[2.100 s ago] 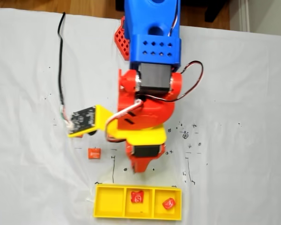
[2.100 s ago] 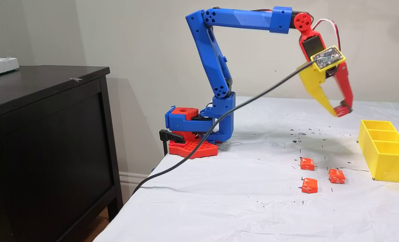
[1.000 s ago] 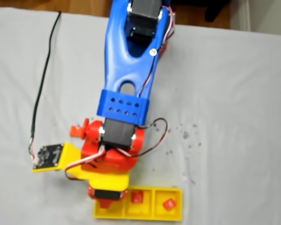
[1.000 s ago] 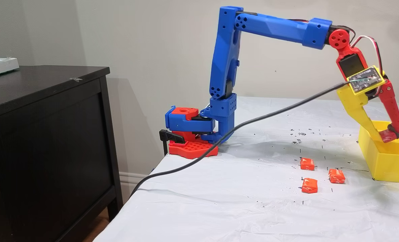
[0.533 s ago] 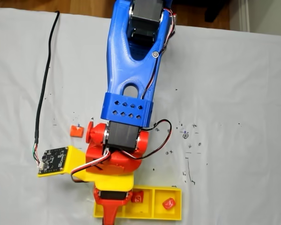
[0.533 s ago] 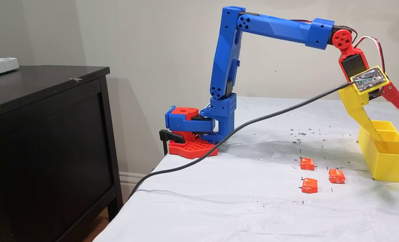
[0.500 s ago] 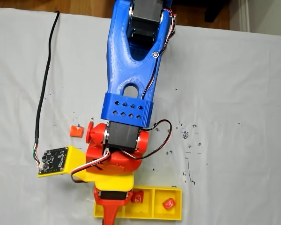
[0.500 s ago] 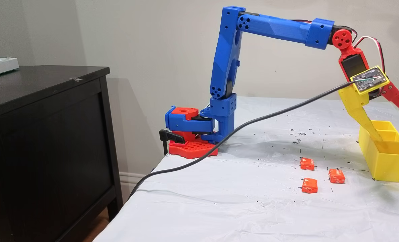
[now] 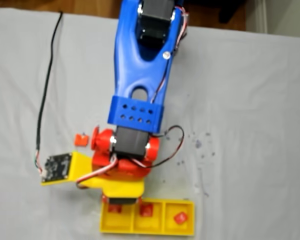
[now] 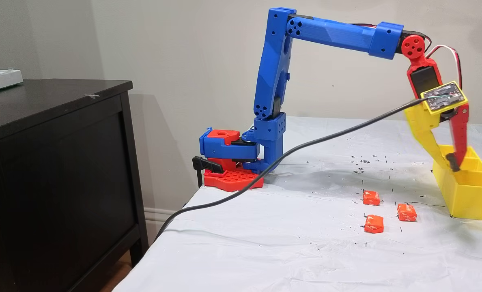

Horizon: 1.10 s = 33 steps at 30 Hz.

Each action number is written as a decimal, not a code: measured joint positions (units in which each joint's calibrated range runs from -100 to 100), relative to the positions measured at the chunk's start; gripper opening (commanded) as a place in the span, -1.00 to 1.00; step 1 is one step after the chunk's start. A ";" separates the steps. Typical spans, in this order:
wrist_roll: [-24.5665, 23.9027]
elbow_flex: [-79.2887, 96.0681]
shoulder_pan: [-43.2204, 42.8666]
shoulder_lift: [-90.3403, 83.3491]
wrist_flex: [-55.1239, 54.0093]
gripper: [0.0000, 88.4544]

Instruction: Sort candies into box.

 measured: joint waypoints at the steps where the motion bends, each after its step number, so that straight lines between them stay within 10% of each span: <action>1: 0.24 0.00 0.39 -0.59 1.67 -1.00; 33: 9.13 20.70 3.90 -13.62 11.75 -0.39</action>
